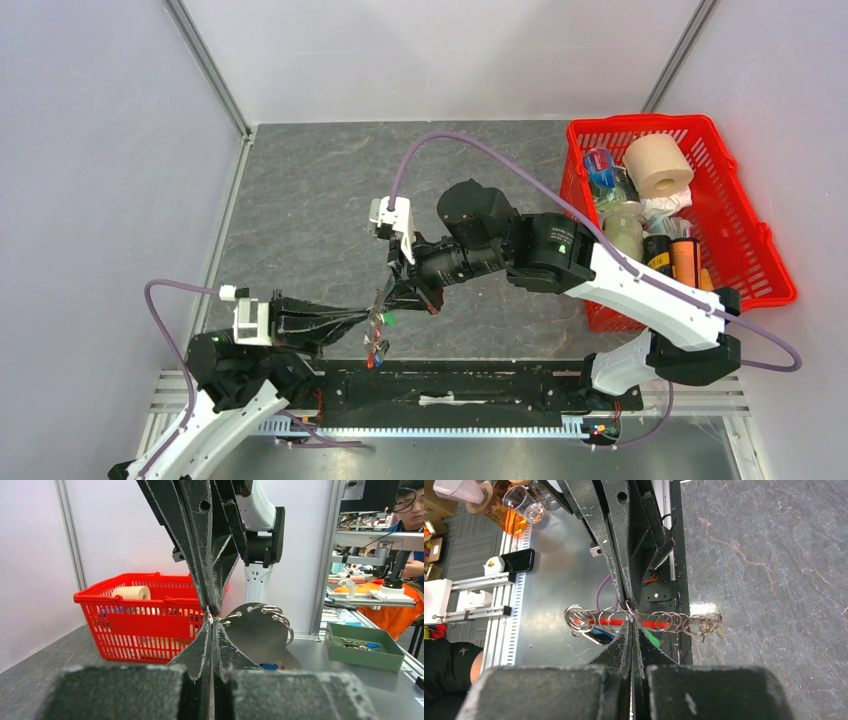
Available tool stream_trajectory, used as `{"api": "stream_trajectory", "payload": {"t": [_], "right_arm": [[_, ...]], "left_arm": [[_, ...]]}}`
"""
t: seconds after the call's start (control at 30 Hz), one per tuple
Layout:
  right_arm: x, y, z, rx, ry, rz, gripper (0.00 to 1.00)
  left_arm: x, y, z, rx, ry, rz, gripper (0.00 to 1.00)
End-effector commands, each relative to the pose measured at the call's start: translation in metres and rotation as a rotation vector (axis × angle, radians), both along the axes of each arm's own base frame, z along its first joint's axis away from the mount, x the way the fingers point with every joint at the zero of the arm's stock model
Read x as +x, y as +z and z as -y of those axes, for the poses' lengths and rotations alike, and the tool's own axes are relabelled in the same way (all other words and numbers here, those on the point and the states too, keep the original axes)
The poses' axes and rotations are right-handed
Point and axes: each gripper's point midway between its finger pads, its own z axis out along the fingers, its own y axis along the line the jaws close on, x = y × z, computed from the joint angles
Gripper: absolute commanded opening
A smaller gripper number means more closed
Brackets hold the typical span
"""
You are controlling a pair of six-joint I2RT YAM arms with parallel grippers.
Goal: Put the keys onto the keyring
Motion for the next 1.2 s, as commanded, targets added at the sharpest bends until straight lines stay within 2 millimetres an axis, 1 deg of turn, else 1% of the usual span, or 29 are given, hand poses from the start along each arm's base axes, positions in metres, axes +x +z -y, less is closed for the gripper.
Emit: {"api": "stream_trajectory", "payload": {"t": [0.0,0.27,0.5,0.77,0.83,0.9,0.97,1.07,1.17], "right_arm": [[0.003,0.026,0.0,0.095,-0.031,0.033,0.0],[0.002,0.029,0.007,0.114,-0.049,0.026,0.0],[-0.002,0.03,0.009,0.123,-0.039,0.011,0.0],[-0.008,0.021,0.004,0.112,-0.011,-0.031,0.0],[-0.009,0.02,0.004,0.115,-0.006,-0.037,0.04],[-0.011,0.021,0.005,0.119,0.0,-0.038,0.05],[-0.011,0.022,0.007,0.125,-0.001,-0.037,0.09],[-0.012,0.027,0.01,0.142,0.0,-0.03,0.2],[-0.015,0.034,0.016,0.169,0.01,-0.017,0.35]], "left_arm": [[-0.02,0.03,-0.014,-0.089,-0.042,0.065,0.02],[-0.026,0.033,-0.015,-0.108,-0.063,0.076,0.02],[-0.03,0.036,-0.017,-0.128,-0.079,0.083,0.02],[-0.036,0.045,-0.023,-0.177,-0.098,0.1,0.02],[-0.037,0.046,-0.024,-0.185,-0.1,0.103,0.02],[-0.037,0.048,-0.024,-0.189,-0.104,0.103,0.02],[-0.038,0.049,-0.025,-0.194,-0.106,0.103,0.02],[-0.038,0.049,-0.025,-0.199,-0.106,0.103,0.02],[-0.037,0.05,-0.025,-0.204,-0.105,0.101,0.02]]}}
